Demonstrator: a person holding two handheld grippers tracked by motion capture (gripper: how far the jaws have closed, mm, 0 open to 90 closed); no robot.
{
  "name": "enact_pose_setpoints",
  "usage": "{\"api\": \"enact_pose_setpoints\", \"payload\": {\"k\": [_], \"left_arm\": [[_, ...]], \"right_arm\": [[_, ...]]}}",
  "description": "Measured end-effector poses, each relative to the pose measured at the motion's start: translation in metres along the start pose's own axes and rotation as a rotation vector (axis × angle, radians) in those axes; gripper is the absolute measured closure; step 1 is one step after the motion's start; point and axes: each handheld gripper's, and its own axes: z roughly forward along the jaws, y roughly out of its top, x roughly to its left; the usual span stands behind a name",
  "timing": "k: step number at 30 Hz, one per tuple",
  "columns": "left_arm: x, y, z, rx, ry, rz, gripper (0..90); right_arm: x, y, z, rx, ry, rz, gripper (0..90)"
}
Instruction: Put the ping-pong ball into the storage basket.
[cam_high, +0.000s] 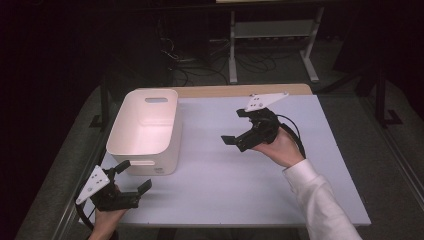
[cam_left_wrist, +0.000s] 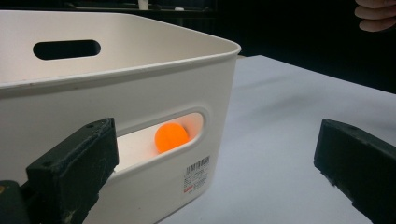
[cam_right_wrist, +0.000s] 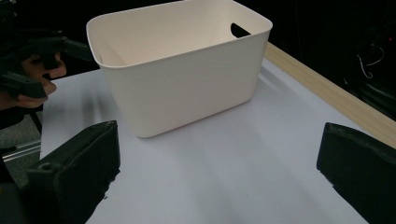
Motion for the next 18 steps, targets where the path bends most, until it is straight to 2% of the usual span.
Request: {"api": "enact_pose_setpoints", "payload": {"k": [18], "left_arm": [[0.0, 0.0, 0.001, -0.001, 0.008, -0.007, 0.0]], "right_arm": [[-0.005, -0.029, -0.022, -0.045, -0.009, 0.041, 0.0]]}}
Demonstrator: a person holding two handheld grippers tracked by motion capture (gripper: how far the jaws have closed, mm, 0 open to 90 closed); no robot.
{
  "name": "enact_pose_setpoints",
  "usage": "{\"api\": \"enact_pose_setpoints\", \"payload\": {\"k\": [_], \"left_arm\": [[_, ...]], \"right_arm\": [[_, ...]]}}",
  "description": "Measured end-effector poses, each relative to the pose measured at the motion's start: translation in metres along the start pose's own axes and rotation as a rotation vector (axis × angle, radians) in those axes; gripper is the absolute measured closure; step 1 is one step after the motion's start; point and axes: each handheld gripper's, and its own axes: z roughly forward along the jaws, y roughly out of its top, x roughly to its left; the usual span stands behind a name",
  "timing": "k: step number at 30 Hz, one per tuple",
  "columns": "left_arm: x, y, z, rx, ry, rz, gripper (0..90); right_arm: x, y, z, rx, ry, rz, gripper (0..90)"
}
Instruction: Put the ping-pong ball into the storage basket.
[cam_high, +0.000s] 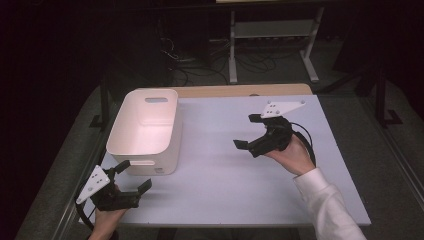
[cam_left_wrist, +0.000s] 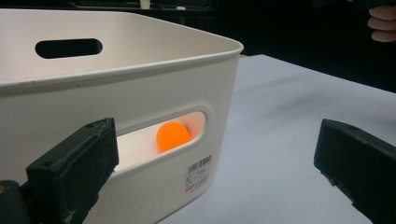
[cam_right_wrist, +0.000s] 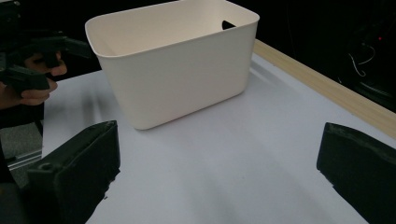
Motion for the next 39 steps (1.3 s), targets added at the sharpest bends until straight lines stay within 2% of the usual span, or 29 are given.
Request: {"api": "enact_pose_setpoints", "payload": {"k": [12, 30, 39], "left_arm": [[0.0, 0.0, 0.0, 0.011, 0.005, 0.001, 0.0], [0.0, -0.001, 0.0, 0.001, 0.005, 0.001, 0.0], [0.0, -0.001, 0.0, 0.005, 0.006, 0.003, 0.0]], "right_arm": [[-0.006, -0.026, -0.019, -0.032, -0.043, 0.041, 0.0], [-0.012, -0.066, -0.034, -0.048, -0.088, 0.102, 0.0], [-0.013, -0.08, -0.041, -0.063, -0.107, 0.115, 0.0]]}}
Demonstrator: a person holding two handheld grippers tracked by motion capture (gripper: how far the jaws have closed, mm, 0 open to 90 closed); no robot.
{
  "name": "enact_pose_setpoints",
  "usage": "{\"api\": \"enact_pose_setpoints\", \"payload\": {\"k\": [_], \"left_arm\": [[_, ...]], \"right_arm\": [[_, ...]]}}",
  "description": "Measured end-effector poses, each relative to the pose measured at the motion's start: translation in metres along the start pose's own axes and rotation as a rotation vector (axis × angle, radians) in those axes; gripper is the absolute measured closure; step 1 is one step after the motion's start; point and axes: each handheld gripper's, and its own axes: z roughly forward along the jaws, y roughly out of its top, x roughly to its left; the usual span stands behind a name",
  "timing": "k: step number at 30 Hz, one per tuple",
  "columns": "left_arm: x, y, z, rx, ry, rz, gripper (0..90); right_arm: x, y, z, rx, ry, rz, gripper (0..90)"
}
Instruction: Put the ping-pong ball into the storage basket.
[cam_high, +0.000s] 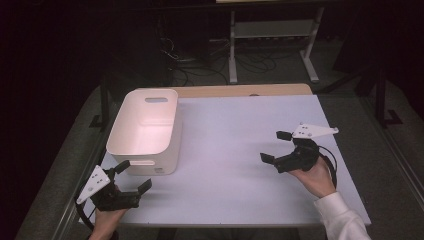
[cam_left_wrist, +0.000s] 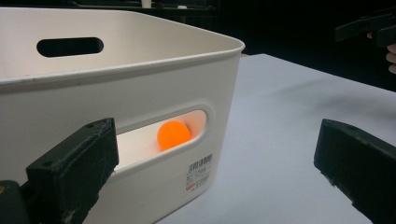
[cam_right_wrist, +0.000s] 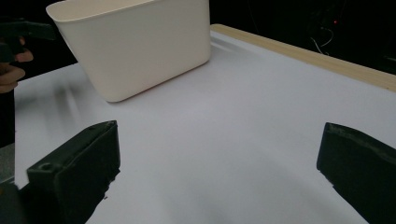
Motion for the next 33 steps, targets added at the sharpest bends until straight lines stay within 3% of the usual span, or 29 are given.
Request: {"api": "enact_pose_setpoints", "payload": {"k": [14, 29, 33], "left_arm": [[0.0, 0.0, -0.001, -0.004, 0.001, 0.002, 0.0], [0.0, 0.001, -0.003, -0.009, -0.011, 0.005, 0.0], [0.0, 0.001, -0.003, -0.006, -0.013, 0.008, 0.0]], "right_arm": [[-0.003, -0.018, -0.012, -0.004, -0.032, 0.024, 0.0], [-0.006, -0.043, -0.025, -0.068, -0.085, 0.035, 0.0], [-0.006, -0.046, -0.026, -0.063, -0.092, 0.034, 0.0]]}}
